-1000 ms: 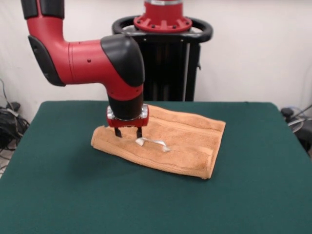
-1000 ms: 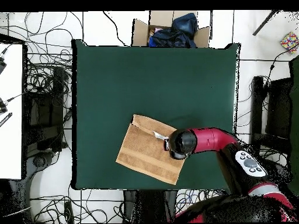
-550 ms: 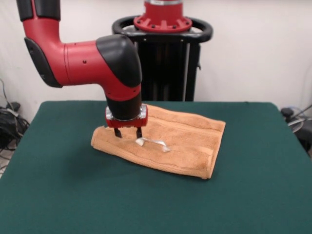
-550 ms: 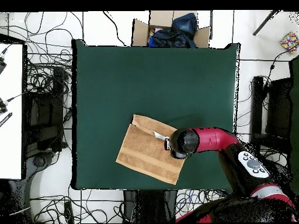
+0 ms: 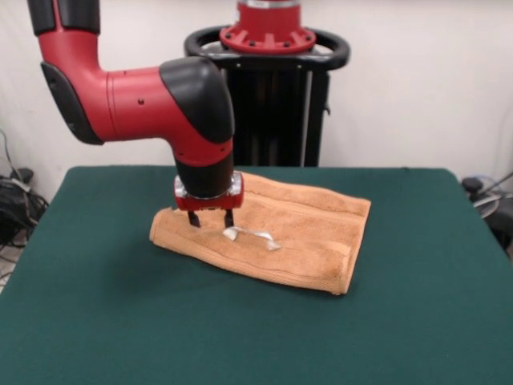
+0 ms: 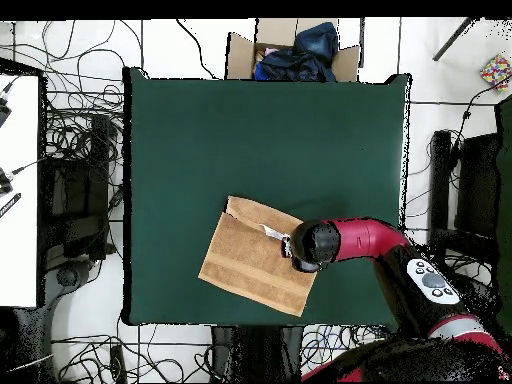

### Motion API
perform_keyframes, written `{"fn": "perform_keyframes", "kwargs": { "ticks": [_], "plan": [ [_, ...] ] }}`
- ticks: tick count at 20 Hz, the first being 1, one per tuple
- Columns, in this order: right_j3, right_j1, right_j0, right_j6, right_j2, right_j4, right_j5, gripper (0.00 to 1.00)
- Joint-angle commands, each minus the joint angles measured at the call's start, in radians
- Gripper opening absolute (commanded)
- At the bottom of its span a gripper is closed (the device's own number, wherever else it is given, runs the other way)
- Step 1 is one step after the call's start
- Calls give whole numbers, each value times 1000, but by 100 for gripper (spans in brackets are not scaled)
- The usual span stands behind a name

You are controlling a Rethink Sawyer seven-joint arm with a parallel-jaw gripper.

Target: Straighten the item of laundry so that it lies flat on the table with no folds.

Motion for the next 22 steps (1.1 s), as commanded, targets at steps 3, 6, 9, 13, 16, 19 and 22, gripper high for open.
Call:
{"fn": "perform_keyframes", "kwargs": {
  "ticks": [3, 6, 9, 13, 16, 19, 22],
  "plan": [
    [-153, 92, 27, -102, 200, -71, -314, 100],
    [-154, 91, 31, -72, 202, -102, -376, 100],
    [-153, 102, 18, -70, 219, -140, -446, 100],
    [-160, 120, 9, -67, 228, -157, -472, 100],
    [-168, 129, 1, -83, 241, -155, -449, 100],
    [-209, 132, 37, -63, 206, -68, -256, 100],
    [-238, 117, 69, -54, 187, -52, -178, 100]
  ]
}}
